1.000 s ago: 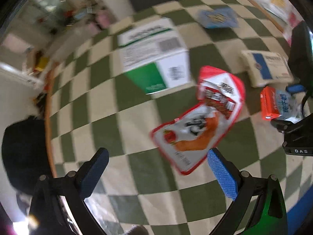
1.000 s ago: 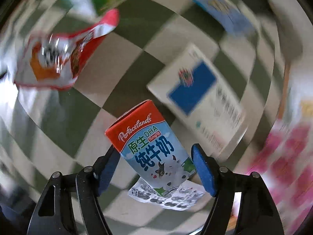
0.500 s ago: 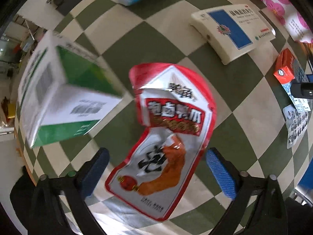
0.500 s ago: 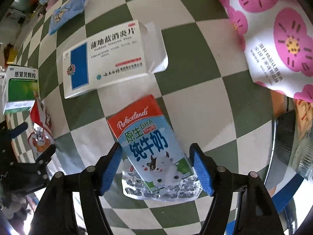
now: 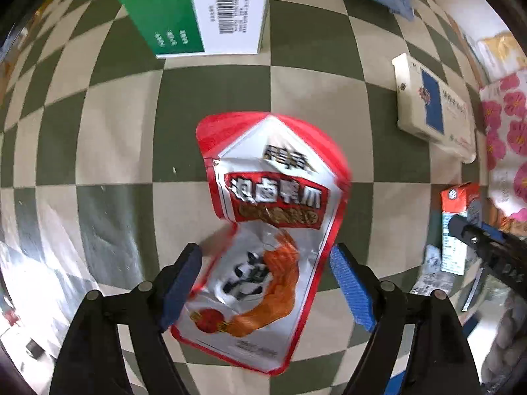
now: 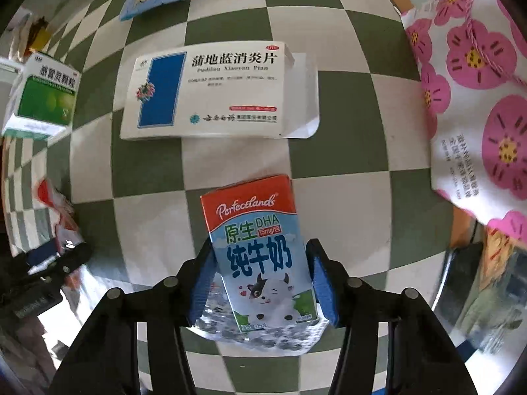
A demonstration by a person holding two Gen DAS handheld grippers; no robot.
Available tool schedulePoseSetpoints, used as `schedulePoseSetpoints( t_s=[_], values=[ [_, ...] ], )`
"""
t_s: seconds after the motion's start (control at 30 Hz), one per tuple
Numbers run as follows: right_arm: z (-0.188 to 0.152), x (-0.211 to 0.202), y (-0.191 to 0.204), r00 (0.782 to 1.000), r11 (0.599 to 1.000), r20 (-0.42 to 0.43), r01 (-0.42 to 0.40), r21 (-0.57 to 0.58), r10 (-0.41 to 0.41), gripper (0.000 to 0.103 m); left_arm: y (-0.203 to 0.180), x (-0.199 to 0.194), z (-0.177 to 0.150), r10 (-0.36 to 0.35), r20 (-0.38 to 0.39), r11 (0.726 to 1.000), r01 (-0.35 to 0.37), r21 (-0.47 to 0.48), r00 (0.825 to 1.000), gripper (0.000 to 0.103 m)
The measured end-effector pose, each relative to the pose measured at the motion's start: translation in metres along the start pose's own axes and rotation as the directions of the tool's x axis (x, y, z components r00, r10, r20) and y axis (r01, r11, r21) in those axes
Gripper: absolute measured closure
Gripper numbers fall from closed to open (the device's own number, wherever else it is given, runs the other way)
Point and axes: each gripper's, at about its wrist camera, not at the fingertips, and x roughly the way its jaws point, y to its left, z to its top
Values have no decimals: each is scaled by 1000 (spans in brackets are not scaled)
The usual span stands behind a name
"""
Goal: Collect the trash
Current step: 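Grasp the red snack wrapper with the left tool while the right tool grasps the milk carton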
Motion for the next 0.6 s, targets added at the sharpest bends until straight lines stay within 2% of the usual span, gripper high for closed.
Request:
schedulePoseSetpoints(
  t_s=[0.1,0.17,0.2,0.23,0.3,0.43,0.47,0.5,0.6],
  values=[
    [5,3,6,1000,1000,-10,6,1,-6,46,-12,2,2,87,39,995,-89,51,995,24],
    [8,12,8,999,999,-39,36,-11,-36,46,-17,1,6,100,64,992,-105,75,993,26],
    [11,17,16,998,999,-50,39,-9,-40,44,-21,0,2,102,74,990,-108,86,992,31],
    [11,17,18,998,999,-32,47,-16,-48,48,-27,-2,0,97,85,990,-105,95,992,36],
    [13,17,24,997,997,-13,70,-36,-70,48,-36,-7,-4,89,93,989,-99,106,992,59],
    [9,14,23,999,999,9,46,-11,-46,49,-50,-11,-13,76,97,992,-85,96,992,63],
    [5,10,20,999,999,16,43,-7,-43,49,-50,-13,-14,68,101,993,-77,91,993,66],
    [-13,6,8,999,999,24,38,-2,-38,49,-51,-15,-16,63,105,993,-72,92,992,69],
    [-21,-7,-4,998,1000,52,22,5,-22,49,-55,-29,-23,63,134,992,-77,102,989,79]
  ],
)
